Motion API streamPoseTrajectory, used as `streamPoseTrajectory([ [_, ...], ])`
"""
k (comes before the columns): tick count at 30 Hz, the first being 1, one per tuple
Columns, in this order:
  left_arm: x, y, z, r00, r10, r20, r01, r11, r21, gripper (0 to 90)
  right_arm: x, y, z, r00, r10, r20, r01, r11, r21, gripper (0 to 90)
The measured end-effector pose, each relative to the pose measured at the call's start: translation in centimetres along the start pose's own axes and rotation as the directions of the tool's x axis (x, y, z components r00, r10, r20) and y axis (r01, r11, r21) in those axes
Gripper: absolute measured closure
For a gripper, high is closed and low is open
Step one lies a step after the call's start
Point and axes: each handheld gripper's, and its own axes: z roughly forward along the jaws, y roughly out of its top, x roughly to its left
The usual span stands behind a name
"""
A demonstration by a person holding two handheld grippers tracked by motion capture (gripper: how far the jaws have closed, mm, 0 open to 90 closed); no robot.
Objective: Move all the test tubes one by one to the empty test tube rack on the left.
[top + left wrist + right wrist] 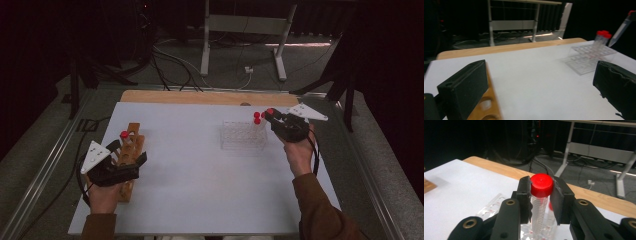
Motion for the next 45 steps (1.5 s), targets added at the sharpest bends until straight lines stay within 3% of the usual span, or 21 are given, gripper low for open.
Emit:
streamPoseTrajectory([
  [4, -1.3, 0.8, 0.8, 0.9985, -0.017, 0.053, 0.017, 0.9999, 0.0, 0.7, 1.0, 0.2, 0.0, 0.9992, 0.001, -0.039, -0.001, 1.0, 0.012, 70.4],
  [12, -3.6, 1.9, 3.0, 0.9933, 0.024, 0.113, -0.026, 0.9996, 0.011, 0.8, 3.2, 0.5, 0.3, 0.9935, 0.006, -0.114, -0.003, 1.0, 0.028, 70.3],
  [15, -4.5, 1.9, 3.9, 0.9904, 0.035, 0.134, -0.038, 0.9991, 0.019, 1.4, 4.4, 0.7, 0.4, 0.9855, 0.027, -0.168, -0.021, 0.999, 0.035, 70.4],
  [18, -5.4, 1.7, 4.8, 0.9874, 0.038, 0.154, -0.041, 0.9989, 0.021, 1.4, 5.1, 0.9, 0.5, 0.9814, 0.027, -0.19, -0.021, 0.999, 0.035, 70.3],
  [23, -6.9, 1.3, 6.5, 0.9784, 0.016, 0.206, -0.023, 0.9993, 0.03, 5.1, 7.1, 1.1, 0.9, 0.9718, -0.003, -0.236, 0.014, 0.999, 0.046, 70.3],
  [32, -9.6, 1.5, 9.0, 0.9755, 0.063, 0.211, -0.075, 0.996, 0.049, 8.6, 9.6, 0.9, 1.7, 0.9543, -0.024, -0.298, 0.047, 0.996, 0.071, 70.3],
  [35, -10.5, 1.5, 9.8, 0.9703, 0.056, 0.235, -0.071, 0.9959, 0.055, 16.0, 10.3, 0.8, 2.1, 0.9479, -0.018, -0.318, 0.046, 0.996, 0.082, 70.3],
  [37, -11.2, 1.6, 10.4, 0.9697, 0.075, 0.233, -0.091, 0.9942, 0.058, 17.4, 10.8, 0.7, 2.3, 0.9424, -0.015, -0.334, 0.047, 0.995, 0.086, 70.3],
  [38, -11.6, 1.6, 10.6, 0.968, 0.089, 0.235, -0.105, 0.9927, 0.058, 21.5, 11.3, 0.7, 2.4, 0.9357, -0.016, -0.353, 0.052, 0.994, 0.092, 70.3],
  [41, -12.5, 1.6, 11.2, 0.966, 0.123, 0.227, -0.141, 0.988, 0.064, 25.4, 11.9, 0.7, 2.5, 0.9304, -0.033, -0.365, 0.074, 0.992, 0.098, 70.3],
  [43, -13.0, 1.7, 11.5, 0.9649, 0.138, 0.223, -0.155, 0.9862, 0.058, 31.4, 12.3, 0.7, 2.5, 0.9265, -0.04, -0.374, 0.084, 0.991, 0.1, 70.3],
  [45, -13.3, 1.6, 11.8, 0.9628, 0.151, 0.224, -0.169, 0.9835, 0.064, 42.9, 12.6, 0.8, 2.6, 0.9226, -0.04, -0.384, 0.085, 0.991, 0.101, 70.3],
])
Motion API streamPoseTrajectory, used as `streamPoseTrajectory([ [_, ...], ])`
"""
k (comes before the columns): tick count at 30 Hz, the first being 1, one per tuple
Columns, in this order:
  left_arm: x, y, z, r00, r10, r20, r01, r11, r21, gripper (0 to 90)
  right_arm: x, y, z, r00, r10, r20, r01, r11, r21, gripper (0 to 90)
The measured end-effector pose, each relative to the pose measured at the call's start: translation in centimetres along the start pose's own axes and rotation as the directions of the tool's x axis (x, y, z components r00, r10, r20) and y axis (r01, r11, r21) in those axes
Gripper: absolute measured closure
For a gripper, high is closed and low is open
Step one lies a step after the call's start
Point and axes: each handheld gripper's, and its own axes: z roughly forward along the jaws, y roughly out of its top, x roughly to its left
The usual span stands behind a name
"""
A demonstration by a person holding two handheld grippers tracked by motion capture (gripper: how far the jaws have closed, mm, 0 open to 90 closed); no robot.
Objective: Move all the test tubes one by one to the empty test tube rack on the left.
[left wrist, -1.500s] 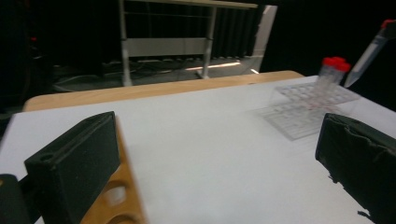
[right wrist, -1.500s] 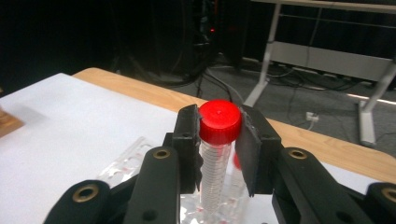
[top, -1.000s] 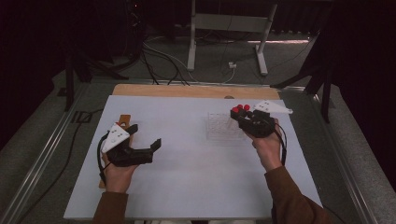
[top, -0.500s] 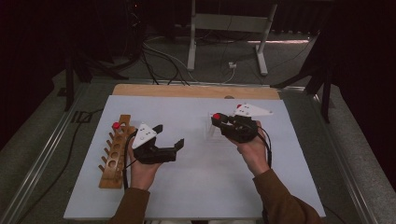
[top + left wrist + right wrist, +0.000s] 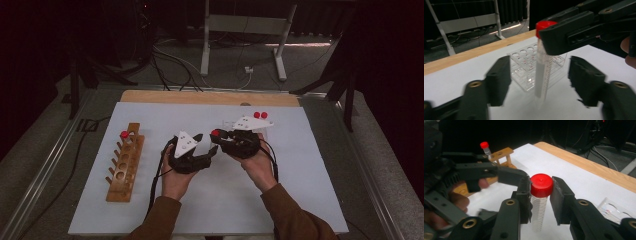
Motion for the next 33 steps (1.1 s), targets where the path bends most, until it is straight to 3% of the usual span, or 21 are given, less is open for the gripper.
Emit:
streamPoseTrajectory([
  [1, -0.1, 0.0, 0.1, 1.0, 0.008, 0.003, -0.008, 0.9999, 0.006, 42.9, 0.0, 0.0, 0.0, 1.0, 0.0, 0.0, 0.0, 1.0, 0.0, 70.3],
  [2, -0.2, 0.0, 0.3, 0.9998, 0.016, 0.013, -0.017, 0.9997, 0.015, 54.0, 0.1, 0.0, 0.0, 1.0, 0.005, -0.006, -0.005, 1.0, 0.002, 70.3],
  [3, -0.2, 0.0, 0.3, 0.9998, 0.016, 0.013, -0.017, 0.9997, 0.015, 57.6, 0.1, 0.0, 0.1, 0.9999, 0.009, -0.01, -0.009, 1.0, 0.005, 70.3],
  [9, -0.3, -0.1, 0.5, 0.9996, 0.029, 0.007, -0.029, 0.9992, 0.029, 74.2, -0.2, -0.1, 0.1, 0.9986, 0.036, -0.038, -0.036, 0.999, 0.006, 70.3],
  [16, -0.2, 0.0, 0.4, 0.9996, 0.026, 0.01, -0.026, 0.9995, 0.02, 75.8, -0.2, -0.1, 0.0, 0.999, 0.006, -0.044, -0.006, 1.0, 0.0, 68.2],
  [19, 0.5, 0.0, 0.2, 0.9999, 0.005, -0.013, -0.004, 0.9997, 0.024, 75.9, -0.7, 0.0, -0.7, 0.9971, 0.005, -0.076, -0.009, 0.999, -0.052, 41.9],
  [22, 0.9, 0.0, -0.1, 0.9997, -0.009, -0.023, 0.01, 0.9998, 0.017, 75.9, -1.4, 0.0, -1.4, 0.9985, 0.014, -0.052, -0.018, 0.997, -0.071, 30.2],
  [23, 1.0, 0.1, -0.2, 0.9995, -0.014, -0.028, 0.015, 0.9998, 0.013, 75.9, -1.6, -0.1, -1.6, 0.9994, 0.015, -0.033, -0.018, 0.997, -0.072, 22.0],
  [24, 1.3, 0.1, -0.4, 0.9993, -0.018, -0.033, 0.018, 0.9998, 0.011, 75.9, -1.6, -0.1, -1.6, 0.9994, 0.015, -0.033, -0.018, 0.997, -0.072, 22.0],
  [26, 1.6, 0.1, -0.7, 0.9987, -0.031, -0.04, 0.031, 0.9995, 0.001, 75.9, -2.4, -0.4, -2.1, 0.9993, 0.028, 0.025, -0.026, 0.997, -0.07, 13.8],
  [27, 1.8, 0.2, -0.9, 0.9984, -0.034, -0.045, 0.034, 0.9994, -0.001, 75.9, -2.4, -0.4, -2.1, 0.9993, 0.028, 0.025, -0.026, 0.997, -0.07, 13.8],
  [29, 2.3, 0.2, -1.5, 0.9976, -0.041, -0.057, 0.04, 0.9992, -0.006, 75.9, -3.3, -1.0, -2.9, 0.9978, 0.043, 0.05, -0.039, 0.996, -0.086, 5.3],
  [33, 2.9, 0.2, -2.1, 0.9963, -0.055, -0.065, 0.054, 0.9984, -0.015, 75.9, -4.2, -1.8, -3.4, 0.9946, 0.058, 0.086, -0.051, 0.995, -0.084, 1.4],
])
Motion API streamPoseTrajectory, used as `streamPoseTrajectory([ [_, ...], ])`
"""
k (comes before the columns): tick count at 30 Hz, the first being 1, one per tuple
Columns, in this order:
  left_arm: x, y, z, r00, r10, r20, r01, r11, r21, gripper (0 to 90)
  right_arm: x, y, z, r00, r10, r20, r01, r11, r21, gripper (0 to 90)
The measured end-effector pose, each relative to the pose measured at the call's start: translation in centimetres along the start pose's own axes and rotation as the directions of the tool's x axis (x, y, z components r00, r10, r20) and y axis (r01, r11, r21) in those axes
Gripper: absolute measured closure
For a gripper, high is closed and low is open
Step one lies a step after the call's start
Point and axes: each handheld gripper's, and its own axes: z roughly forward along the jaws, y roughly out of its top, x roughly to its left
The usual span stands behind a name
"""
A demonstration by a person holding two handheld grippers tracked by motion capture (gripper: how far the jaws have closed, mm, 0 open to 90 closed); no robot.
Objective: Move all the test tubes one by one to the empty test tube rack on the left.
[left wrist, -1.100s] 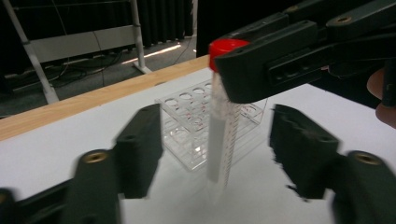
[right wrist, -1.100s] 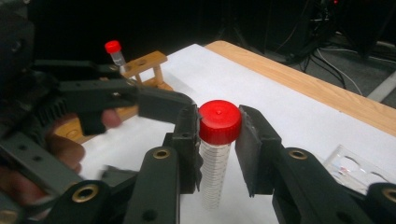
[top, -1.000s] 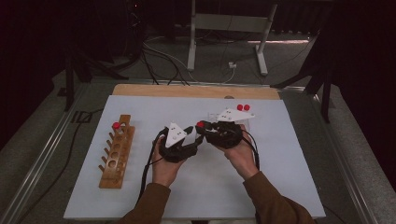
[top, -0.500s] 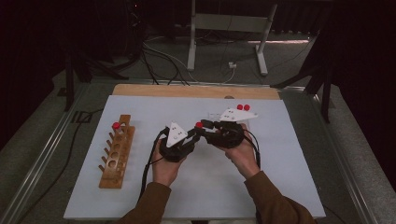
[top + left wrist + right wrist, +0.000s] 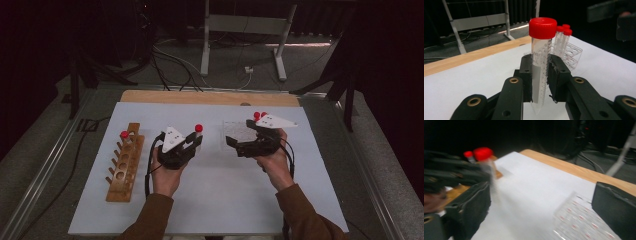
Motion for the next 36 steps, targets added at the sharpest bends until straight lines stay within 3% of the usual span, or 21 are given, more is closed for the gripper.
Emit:
streamPoseTrajectory([
  [2, 0.4, 0.0, -0.3, 0.9999, -0.012, -0.007, 0.012, 0.9999, -0.009, 75.9, -0.5, -0.4, -0.3, 0.9998, 0.004, 0.021, -0.004, 1.0, 0.005, 0.0],
  [7, 1.7, 0.0, -1.3, 0.999, -0.036, -0.027, 0.036, 0.9991, -0.024, 75.8, -1.0, -1.1, -1.1, 0.9963, -0.041, 0.076, 0.04, 0.999, 0.013, 0.0],
  [17, 4.3, -0.1, -3.9, 0.9952, -0.063, -0.075, 0.059, 0.9969, -0.052, 75.8, -2.1, -2.4, -2.3, 0.9926, -0.053, 0.109, 0.051, 0.998, 0.024, 0.0],
  [28, 7.5, -0.4, -7.4, 0.9853, -0.087, -0.147, 0.077, 0.9947, -0.069, 75.8, -4.0, -4.3, -4.7, 0.9921, 0.006, 0.125, -0.002, 1.0, -0.031, 0.0],
  [36, 9.6, -0.2, -8.9, 0.9772, -0.073, -0.2, 0.062, 0.9961, -0.062, 75.8, -4.5, -5.0, -5.7, 0.9895, 0.023, 0.142, -0.016, 0.999, -0.05, 0.0],
])
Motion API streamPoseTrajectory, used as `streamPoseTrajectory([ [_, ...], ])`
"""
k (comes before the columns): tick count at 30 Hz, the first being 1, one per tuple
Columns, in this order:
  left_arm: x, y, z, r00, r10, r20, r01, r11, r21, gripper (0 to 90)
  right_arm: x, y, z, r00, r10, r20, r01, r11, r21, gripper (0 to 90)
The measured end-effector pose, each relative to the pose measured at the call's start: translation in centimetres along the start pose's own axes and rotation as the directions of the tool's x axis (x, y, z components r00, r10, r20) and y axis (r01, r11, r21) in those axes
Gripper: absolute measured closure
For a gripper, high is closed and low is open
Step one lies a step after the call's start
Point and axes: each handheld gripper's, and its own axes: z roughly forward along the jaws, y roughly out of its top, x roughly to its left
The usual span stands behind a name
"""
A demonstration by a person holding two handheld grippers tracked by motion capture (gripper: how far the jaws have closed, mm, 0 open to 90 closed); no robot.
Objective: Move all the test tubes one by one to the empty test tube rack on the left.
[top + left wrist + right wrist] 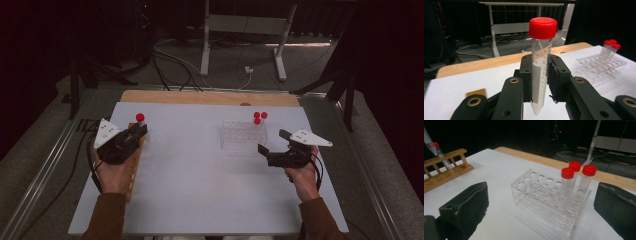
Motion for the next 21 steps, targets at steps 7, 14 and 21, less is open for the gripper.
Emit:
streamPoseTrajectory([
  [7, 1.4, -0.3, -0.7, 0.9995, -0.005, -0.031, 0.005, 1.0, 0.005, 75.8, -0.2, -0.5, -0.4, 0.9995, 0.033, 0.0, -0.033, 0.999, -0.02, 0.0],
  [14, 2.9, -0.8, -1.4, 0.9979, -0.023, -0.06, 0.024, 0.9997, 0.006, 75.7, -0.5, -0.8, -0.7, 0.9994, 0.032, 0.01, -0.032, 0.999, -0.016, 0.0],
  [21, 3.6, -2.0, -1.8, 0.9967, -0.03, -0.075, 0.032, 0.9992, 0.024, 75.7, -0.5, -0.9, -0.7, 0.9993, 0.037, 0.01, -0.037, 0.999, -0.018, 0.0],
])
